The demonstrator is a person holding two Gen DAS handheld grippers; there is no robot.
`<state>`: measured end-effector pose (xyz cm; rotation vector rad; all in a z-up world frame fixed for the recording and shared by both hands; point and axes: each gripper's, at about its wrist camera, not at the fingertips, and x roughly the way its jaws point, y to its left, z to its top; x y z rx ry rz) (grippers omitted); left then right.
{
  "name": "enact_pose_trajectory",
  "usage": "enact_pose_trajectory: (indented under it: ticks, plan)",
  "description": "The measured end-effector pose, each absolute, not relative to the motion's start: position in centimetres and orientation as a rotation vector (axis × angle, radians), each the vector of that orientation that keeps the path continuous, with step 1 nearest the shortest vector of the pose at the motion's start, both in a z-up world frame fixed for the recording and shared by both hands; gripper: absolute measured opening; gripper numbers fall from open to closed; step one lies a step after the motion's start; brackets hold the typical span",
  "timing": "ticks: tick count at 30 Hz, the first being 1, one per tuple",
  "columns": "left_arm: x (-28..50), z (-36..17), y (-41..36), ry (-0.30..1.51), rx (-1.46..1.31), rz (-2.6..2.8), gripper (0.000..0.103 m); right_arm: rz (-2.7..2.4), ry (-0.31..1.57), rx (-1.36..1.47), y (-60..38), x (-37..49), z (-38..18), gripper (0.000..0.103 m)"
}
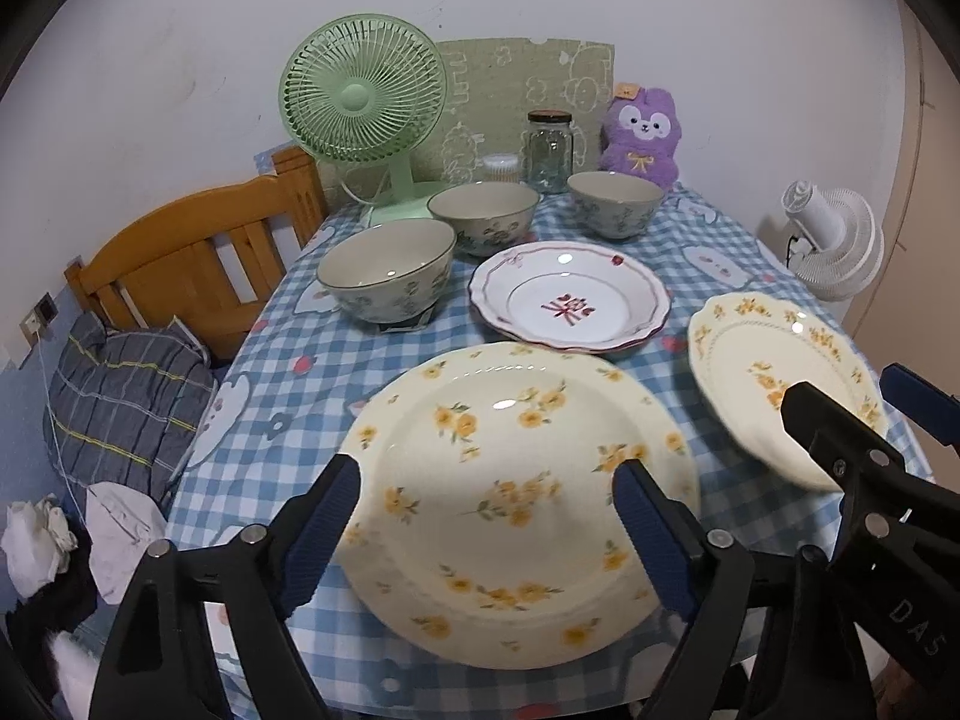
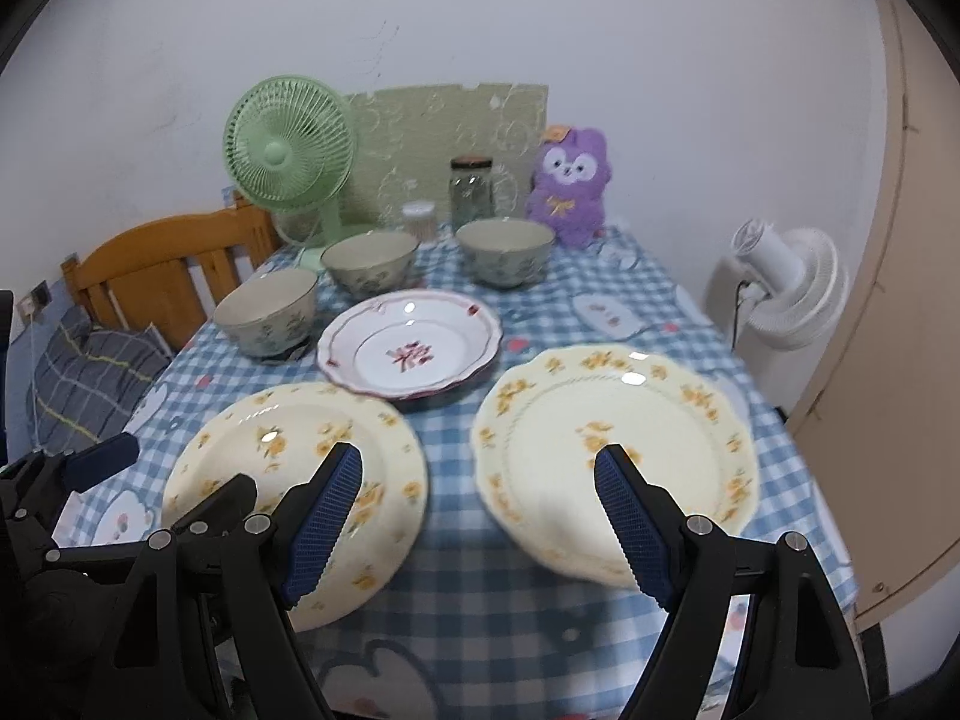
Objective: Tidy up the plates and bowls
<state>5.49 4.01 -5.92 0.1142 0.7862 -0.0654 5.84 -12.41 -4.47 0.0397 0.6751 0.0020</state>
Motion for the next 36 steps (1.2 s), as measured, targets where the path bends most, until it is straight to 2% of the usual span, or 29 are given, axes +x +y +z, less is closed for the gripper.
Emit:
enact_pose_trajectory:
  ticks: [27, 36]
  plan:
    - [10.0, -11.9, 10.4, 0.935, 0.073, 0.014, 0.081, 0.062, 0.890, 0.064, -7.5, 12.0, -10.8, 0.082]
    - [11.3, -13.2, 10.9, 0.965, 0.060, 0.009, 0.076, 0.040, 0.934, 0.040, -7.0, 13.5, -12.2, 0.082]
